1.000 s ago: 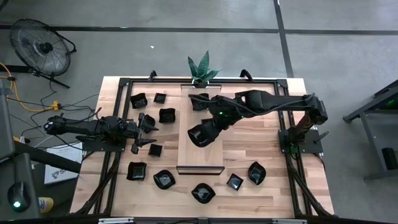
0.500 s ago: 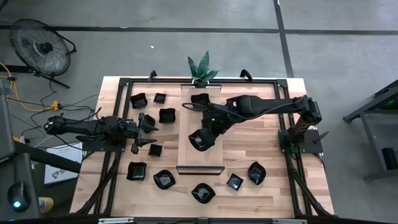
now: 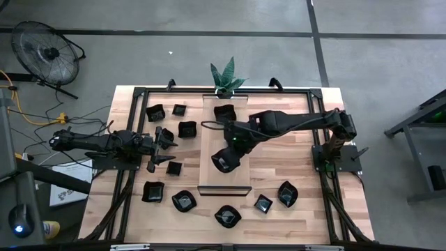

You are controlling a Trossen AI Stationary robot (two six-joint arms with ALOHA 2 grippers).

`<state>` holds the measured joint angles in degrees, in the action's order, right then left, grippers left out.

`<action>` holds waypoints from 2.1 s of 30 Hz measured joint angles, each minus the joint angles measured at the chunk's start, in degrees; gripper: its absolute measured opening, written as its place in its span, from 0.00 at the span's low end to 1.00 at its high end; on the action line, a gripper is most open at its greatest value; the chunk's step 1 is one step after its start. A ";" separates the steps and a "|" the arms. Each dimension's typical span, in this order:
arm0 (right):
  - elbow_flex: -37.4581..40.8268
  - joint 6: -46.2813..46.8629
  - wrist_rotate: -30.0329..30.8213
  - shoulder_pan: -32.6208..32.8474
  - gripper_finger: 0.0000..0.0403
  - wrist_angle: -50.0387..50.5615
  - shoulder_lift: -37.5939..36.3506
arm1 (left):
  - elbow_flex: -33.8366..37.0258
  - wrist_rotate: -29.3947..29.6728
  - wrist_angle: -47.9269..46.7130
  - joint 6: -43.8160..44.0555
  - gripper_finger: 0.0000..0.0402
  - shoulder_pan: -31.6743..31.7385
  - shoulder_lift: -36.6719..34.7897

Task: Pick & Place Mini shaped plates
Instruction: Put the black leaf shaped plate on the shelf, then stack the black leaf shaped plate on top of the black leaf shaped plate on the shelf

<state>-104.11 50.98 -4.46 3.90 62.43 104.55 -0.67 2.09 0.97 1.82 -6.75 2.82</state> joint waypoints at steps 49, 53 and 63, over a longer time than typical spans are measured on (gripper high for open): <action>-0.04 -4.95 -4.99 0.20 0.03 -2.22 4.86 | 0.00 0.00 -0.02 0.01 0.58 0.01 -0.02; -0.04 -4.83 -4.90 0.07 0.07 -2.09 4.86 | 0.00 0.00 -0.02 0.00 0.58 -0.02 0.00; -0.02 -4.39 -5.17 0.11 0.20 -2.07 4.57 | 0.00 0.00 -0.02 0.00 0.58 -0.02 0.00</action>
<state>-104.14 46.59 -9.64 4.01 60.36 109.12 -0.67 2.09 0.95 1.81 -6.76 2.82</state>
